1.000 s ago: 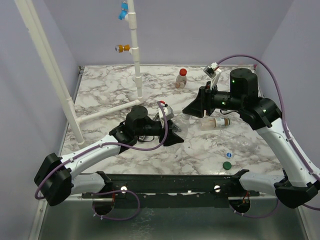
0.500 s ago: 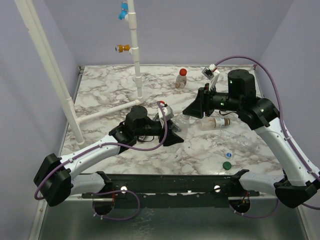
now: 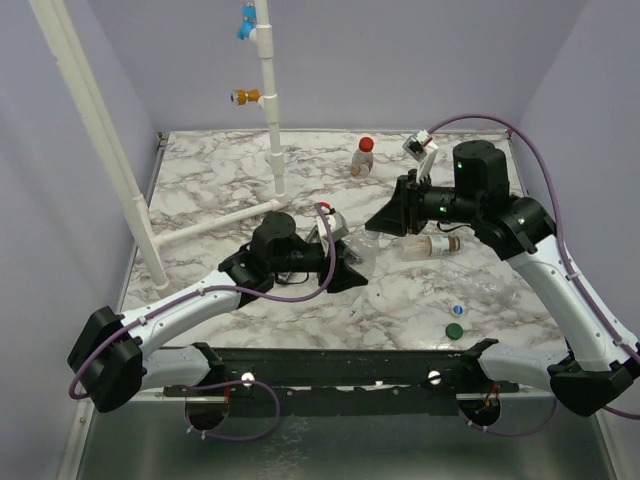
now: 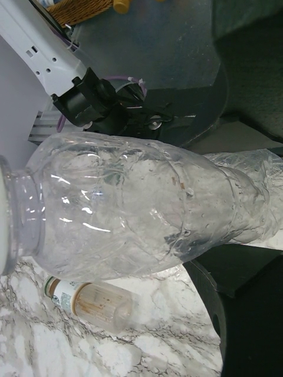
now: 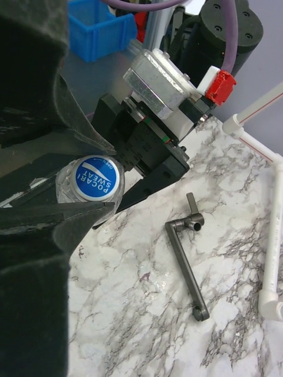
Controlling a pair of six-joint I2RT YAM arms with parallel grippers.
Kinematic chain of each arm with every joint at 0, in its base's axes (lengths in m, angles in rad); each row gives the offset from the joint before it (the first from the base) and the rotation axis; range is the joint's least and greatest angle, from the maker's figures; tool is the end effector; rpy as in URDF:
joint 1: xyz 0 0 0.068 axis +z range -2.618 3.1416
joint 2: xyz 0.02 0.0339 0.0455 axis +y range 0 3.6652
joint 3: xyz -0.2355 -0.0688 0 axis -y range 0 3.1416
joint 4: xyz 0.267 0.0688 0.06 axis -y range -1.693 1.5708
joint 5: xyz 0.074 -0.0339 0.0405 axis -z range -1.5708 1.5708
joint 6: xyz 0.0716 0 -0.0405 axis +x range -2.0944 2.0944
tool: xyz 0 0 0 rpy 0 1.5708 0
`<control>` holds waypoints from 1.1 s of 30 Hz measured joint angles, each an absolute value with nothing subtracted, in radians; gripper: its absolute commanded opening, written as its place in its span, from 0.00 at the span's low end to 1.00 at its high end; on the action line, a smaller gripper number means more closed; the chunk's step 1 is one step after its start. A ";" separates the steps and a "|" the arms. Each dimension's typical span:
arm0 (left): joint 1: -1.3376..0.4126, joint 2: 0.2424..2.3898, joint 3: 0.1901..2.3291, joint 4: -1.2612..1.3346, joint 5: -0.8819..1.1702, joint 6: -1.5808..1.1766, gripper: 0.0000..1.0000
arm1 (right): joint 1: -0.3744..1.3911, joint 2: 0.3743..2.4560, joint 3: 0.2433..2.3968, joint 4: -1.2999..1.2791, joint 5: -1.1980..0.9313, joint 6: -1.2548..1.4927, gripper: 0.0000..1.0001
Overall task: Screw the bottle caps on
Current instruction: Screw the bottle cap onto the plastic bottle.
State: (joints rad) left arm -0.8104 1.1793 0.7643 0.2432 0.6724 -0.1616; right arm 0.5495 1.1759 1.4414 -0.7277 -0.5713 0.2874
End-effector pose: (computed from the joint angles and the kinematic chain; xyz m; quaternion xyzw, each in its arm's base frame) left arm 0.1929 -0.2675 0.2562 0.4316 0.6170 -0.5071 0.4195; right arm 0.2283 0.1852 0.3990 -0.2537 0.7894 0.4241 0.3641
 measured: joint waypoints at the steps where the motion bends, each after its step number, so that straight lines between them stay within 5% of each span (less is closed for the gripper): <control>1: -0.810 1.181 0.764 0.243 0.658 -0.167 0.00 | 0.550 1.176 1.440 -0.727 -0.569 0.288 0.18; 13: -0.839 1.288 0.855 0.176 0.429 -0.197 0.00 | 0.537 1.211 1.423 -0.701 -0.368 0.342 0.10; 33: -1.076 1.572 1.070 0.058 -0.571 0.023 0.00 | 0.535 1.361 1.466 -0.762 0.035 0.717 0.07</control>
